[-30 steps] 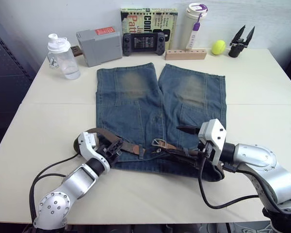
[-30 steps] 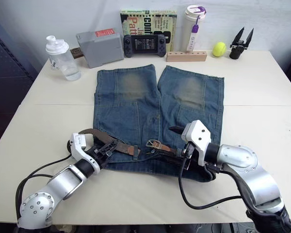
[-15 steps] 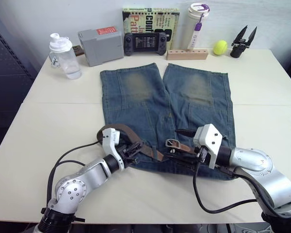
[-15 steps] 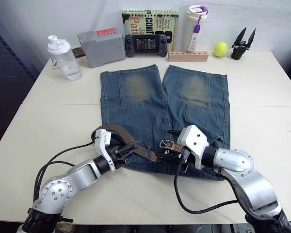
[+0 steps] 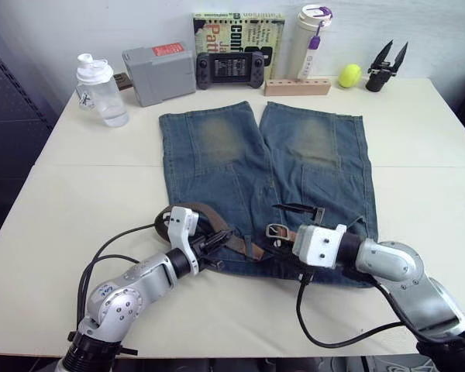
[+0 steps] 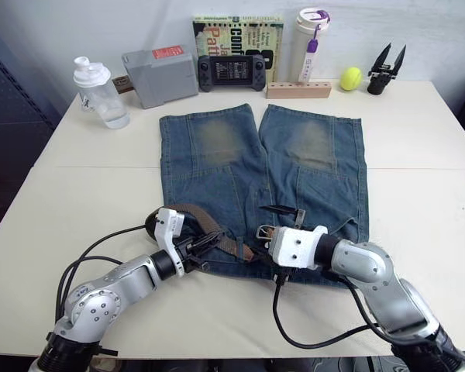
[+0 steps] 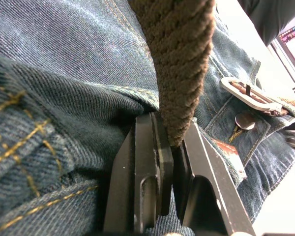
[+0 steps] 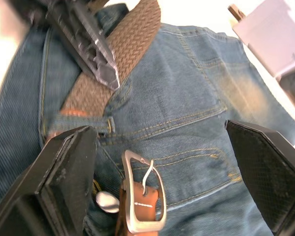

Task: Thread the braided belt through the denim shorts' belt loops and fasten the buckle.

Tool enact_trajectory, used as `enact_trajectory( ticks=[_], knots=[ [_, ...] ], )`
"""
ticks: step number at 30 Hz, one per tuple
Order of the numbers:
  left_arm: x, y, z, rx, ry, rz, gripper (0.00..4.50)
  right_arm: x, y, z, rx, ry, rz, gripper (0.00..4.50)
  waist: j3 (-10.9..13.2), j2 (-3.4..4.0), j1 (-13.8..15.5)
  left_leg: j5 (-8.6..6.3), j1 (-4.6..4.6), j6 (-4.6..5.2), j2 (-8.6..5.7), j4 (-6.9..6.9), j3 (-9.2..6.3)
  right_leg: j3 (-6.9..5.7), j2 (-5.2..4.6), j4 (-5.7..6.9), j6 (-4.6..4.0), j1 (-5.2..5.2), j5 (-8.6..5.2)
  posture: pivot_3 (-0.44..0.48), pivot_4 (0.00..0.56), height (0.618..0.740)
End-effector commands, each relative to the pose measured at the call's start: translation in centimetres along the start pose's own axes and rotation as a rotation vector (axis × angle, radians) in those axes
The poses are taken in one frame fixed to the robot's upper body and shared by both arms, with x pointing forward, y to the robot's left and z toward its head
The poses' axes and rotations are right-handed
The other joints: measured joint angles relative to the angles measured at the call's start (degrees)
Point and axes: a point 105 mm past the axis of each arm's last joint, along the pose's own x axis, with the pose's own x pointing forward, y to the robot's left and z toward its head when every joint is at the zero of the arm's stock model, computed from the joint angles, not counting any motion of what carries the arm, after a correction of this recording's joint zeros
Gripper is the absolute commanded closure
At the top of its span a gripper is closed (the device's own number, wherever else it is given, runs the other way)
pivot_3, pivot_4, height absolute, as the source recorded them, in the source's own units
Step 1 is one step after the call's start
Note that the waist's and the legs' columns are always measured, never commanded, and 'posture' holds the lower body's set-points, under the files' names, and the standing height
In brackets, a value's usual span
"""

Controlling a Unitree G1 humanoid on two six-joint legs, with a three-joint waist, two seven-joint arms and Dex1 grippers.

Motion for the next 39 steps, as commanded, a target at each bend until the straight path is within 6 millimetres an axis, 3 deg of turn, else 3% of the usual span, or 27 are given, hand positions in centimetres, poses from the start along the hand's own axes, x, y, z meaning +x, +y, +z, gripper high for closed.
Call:
enact_trajectory(
  ticks=[1,12,21,28,34,39],
  knots=[
    [0.1,-1.1,-0.6,0.027,0.035,-0.047,4.50,0.3,-0.1,0.4,-0.093,-0.016,-0.019,0.05,0.0,0.00,0.0,0.00,0.00,0.00,0.00,0.00,0.00,0.00,0.00,0.01,0.00,0.00,0.00,0.000,0.150,0.731],
    [-0.1,-1.1,-0.5,0.020,0.040,-0.045,4.50,0.6,2.4,-1.1,-0.232,0.023,0.074,0.05,0.0,0.00,0.0,0.00,0.02,0.00,0.04,0.01,-0.11,0.01,0.01,0.00,0.04,0.01,0.02,0.000,0.150,0.731],
    [-0.2,-1.3,-0.8,0.034,0.067,-0.051,4.50,2.1,2.5,0.1,-0.241,-0.037,0.055,0.05,0.0,-0.02,-0.2,0.00,0.07,0.00,0.07,0.02,-0.20,0.03,0.02,0.02,0.05,0.03,0.03,0.000,0.150,0.731],
    [-0.3,-1.5,-0.8,0.031,0.064,-0.065,4.50,2.0,2.3,1.2,-0.260,-0.084,0.054,0.05,0.0,-0.04,-0.4,0.01,0.09,-0.03,0.13,0.01,-0.27,0.04,0.06,0.05,0.05,0.03,0.03,0.000,0.150,0.731],
    [-0.2,-1.9,-0.8,0.027,0.061,-0.089,4.50,2.7,2.7,1.1,-0.291,-0.086,0.085,0.05,0.0,-0.04,-0.4,0.01,0.09,-0.03,0.13,0.01,-0.27,0.04,0.05,0.05,0.05,0.03,0.03,0.000,0.150,0.731],
    [-0.5,-0.9,-1.4,0.025,0.092,-0.050,4.50,2.7,3.4,-0.2,-0.319,-0.037,0.133,0.05,-0.1,-0.07,-0.5,0.01,0.12,-0.03,0.14,0.01,-0.28,0.05,0.06,0.07,0.05,0.03,0.03,0.000,0.150,0.731]
  ],
)
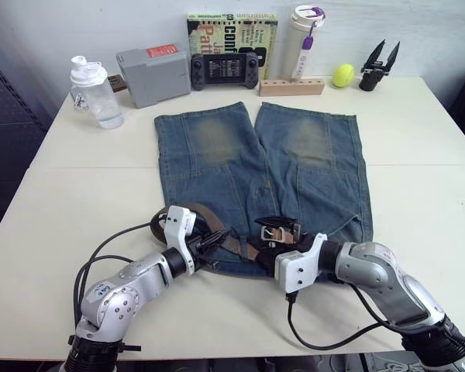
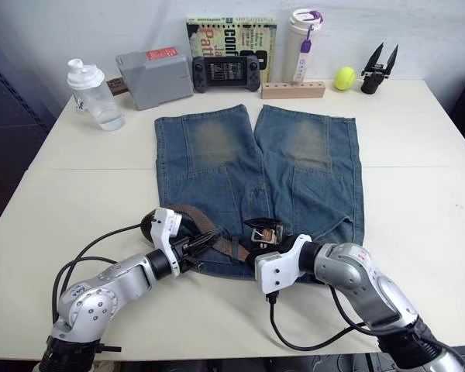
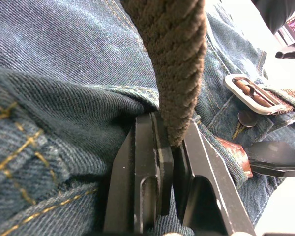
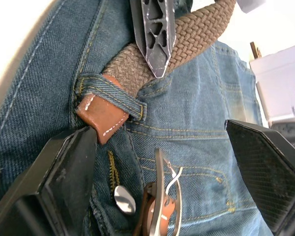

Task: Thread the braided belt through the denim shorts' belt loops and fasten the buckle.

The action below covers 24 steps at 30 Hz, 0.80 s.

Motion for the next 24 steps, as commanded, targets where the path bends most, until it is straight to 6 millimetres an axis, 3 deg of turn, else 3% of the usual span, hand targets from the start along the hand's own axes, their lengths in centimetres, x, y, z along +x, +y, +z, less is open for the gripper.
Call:
enact_trajectory(
  ticks=[1,7,14,21,24],
  knots=[
    [0.0,-1.1,-1.8,0.000,0.082,-0.055,4.50,0.5,0.9,0.2,-0.015,-0.017,0.030,0.05,0.0,-0.01,-0.1,0.00,0.01,0.00,0.00,0.00,0.00,0.00,0.00,0.01,0.00,0.00,0.00,0.000,0.150,0.731],
    [-0.7,-0.7,-1.9,-0.003,0.075,-0.027,4.50,0.8,0.4,0.8,-0.016,-0.050,0.002,0.05,0.0,-0.01,-0.5,-0.01,0.37,-0.02,0.02,-0.22,0.05,0.13,0.01,0.01,-0.03,0.17,-0.02,0.000,0.150,0.731],
    [-0.6,-1.0,-2.3,-0.010,0.083,-0.032,4.50,0.6,1.2,0.9,-0.068,-0.055,0.032,0.05,-0.1,-0.01,-1.0,0.03,0.70,-0.09,0.02,-0.59,0.18,0.22,-0.01,-0.01,-0.09,0.24,-0.06,0.000,0.150,0.731],
    [-0.5,-1.2,-2.5,0.009,0.113,-0.052,4.50,2.0,0.9,2.0,-0.087,-0.098,0.022,0.05,-0.2,-0.08,-1.1,0.08,0.82,-0.18,0.02,-0.67,0.20,0.27,0.01,0.00,-0.12,0.29,-0.08,0.000,0.150,0.731],
    [-0.7,-0.6,-2.8,0.004,0.127,-0.034,4.50,1.3,1.3,1.4,-0.084,-0.076,0.039,0.05,-0.3,-0.11,-1.1,0.11,0.87,-0.23,0.07,-0.76,0.20,0.27,0.04,0.02,-0.18,0.28,-0.11,0.000,0.150,0.731]
  ],
)
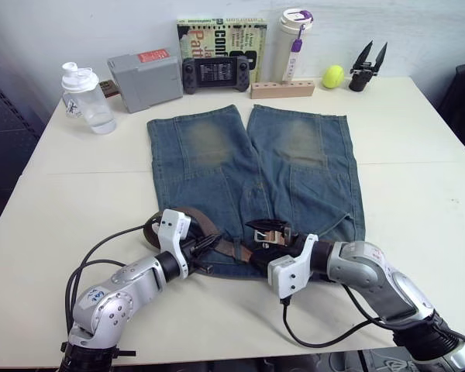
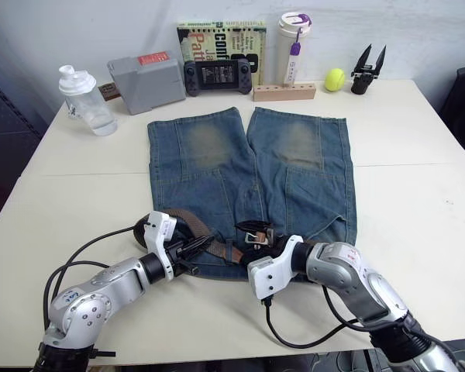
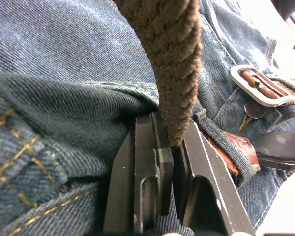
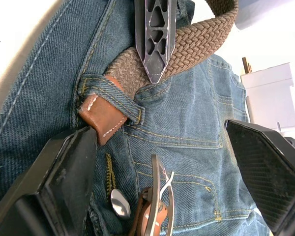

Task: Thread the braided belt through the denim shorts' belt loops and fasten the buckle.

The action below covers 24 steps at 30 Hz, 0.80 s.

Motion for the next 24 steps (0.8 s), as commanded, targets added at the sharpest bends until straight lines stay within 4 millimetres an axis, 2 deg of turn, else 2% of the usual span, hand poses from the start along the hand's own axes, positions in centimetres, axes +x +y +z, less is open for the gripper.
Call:
enact_trajectory(
  ticks=[1,6,12,18,24],
  knots=[
    [0.2,-1.2,-2.3,-0.024,0.108,-0.080,4.50,-0.2,1.2,0.4,0.001,-0.024,0.040,0.05,-0.1,-0.03,0.0,0.00,0.00,-0.01,0.01,-0.01,0.00,0.00,0.01,0.00,-0.01,0.00,-0.01,0.000,0.150,0.731],
    [-0.6,0.2,-3.7,0.054,0.192,-0.030,4.50,-0.9,0.9,0.1,0.015,-0.011,0.024,0.05,-0.1,-0.05,0.0,0.00,-0.01,-0.01,0.00,-0.07,-0.01,-0.02,0.00,-0.03,-0.02,-0.01,-0.01,0.000,0.150,0.731],
    [-0.9,2.0,-4.9,0.233,0.278,0.059,4.50,-1.5,0.0,1.2,0.054,-0.047,-0.017,0.05,-0.2,0.06,0.0,0.00,0.00,-0.01,-0.01,-0.09,0.00,-0.02,0.01,-0.04,-0.03,-0.01,-0.02,0.000,0.150,0.731],
    [-0.6,1.5,-5.3,0.231,0.273,0.040,4.50,-2.3,-0.2,1.7,0.074,-0.060,-0.007,0.05,-0.4,0.24,0.1,0.00,0.01,-0.01,-0.01,-0.08,0.01,0.00,-0.01,-0.03,-0.03,-0.01,-0.02,0.000,0.150,0.731],
    [-0.5,1.2,-5.5,0.231,0.275,0.029,4.50,-1.5,-0.7,1.4,0.053,-0.049,-0.020,0.05,-0.5,0.26,0.2,0.00,0.00,0.00,-0.03,-0.08,-0.01,0.00,-0.04,-0.04,-0.03,0.00,-0.02,0.000,0.150,0.731]
  ],
)
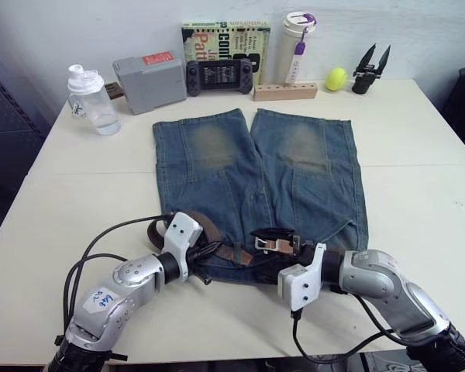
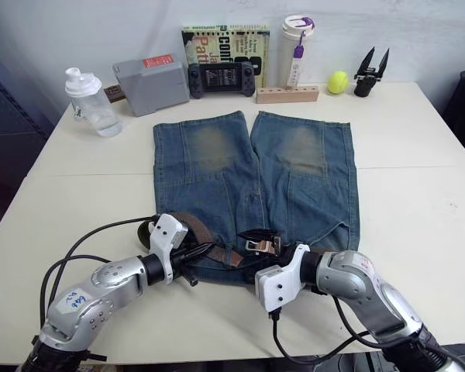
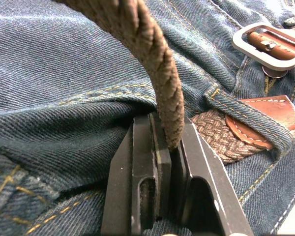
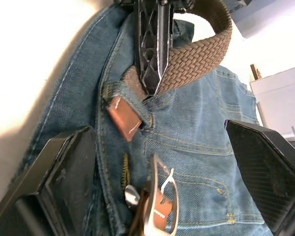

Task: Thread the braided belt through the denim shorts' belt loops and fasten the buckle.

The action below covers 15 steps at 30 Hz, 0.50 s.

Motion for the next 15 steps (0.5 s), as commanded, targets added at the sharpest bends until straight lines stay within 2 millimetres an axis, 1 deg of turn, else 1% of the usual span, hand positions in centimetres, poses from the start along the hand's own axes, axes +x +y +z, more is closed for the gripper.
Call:
enact_trajectory(
  ticks=[1,5,9,12,15],
  knots=[
    [0.1,-0.4,-4.6,-0.070,0.176,-0.010,4.50,0.4,-1.1,0.3,-0.038,-0.010,-0.036,0.05,0.0,0.02,0.0,0.00,0.00,0.00,-0.01,0.00,0.00,0.00,0.00,0.00,0.00,0.00,0.00,0.000,0.150,0.731],
    [0.1,-0.4,-4.6,-0.071,0.174,-0.012,4.50,0.3,-1.3,0.2,-0.037,-0.007,-0.044,0.05,-0.1,0.02,0.1,0.00,-0.01,0.00,-0.01,-0.01,-0.02,-0.01,0.00,-0.01,0.00,0.00,0.00,0.000,0.150,0.731],
    [0.2,-0.6,-4.5,-0.074,0.172,-0.020,4.50,0.0,-2.4,-0.2,-0.036,0.008,-0.070,0.05,-0.1,0.02,0.0,0.00,-0.01,0.01,-0.01,0.00,-0.01,0.00,-0.01,0.00,0.00,0.00,0.00,0.000,0.150,0.731],
    [0.2,-0.7,-4.5,-0.077,0.170,-0.023,4.50,0.0,-1.7,-1.1,-0.054,0.043,-0.043,0.05,-0.1,0.02,0.0,0.00,-0.01,0.00,-0.02,0.00,-0.01,0.00,-0.01,-0.01,0.00,0.01,0.00,0.000,0.150,0.731],
    [0.2,-0.7,-4.5,-0.078,0.168,-0.025,4.50,0.1,-1.1,-1.4,-0.068,0.052,-0.018,0.05,-0.1,0.02,0.1,0.00,-0.01,0.01,-0.02,0.00,-0.01,0.00,-0.01,-0.01,0.00,0.01,0.00,0.000,0.150,0.731]
  ],
)
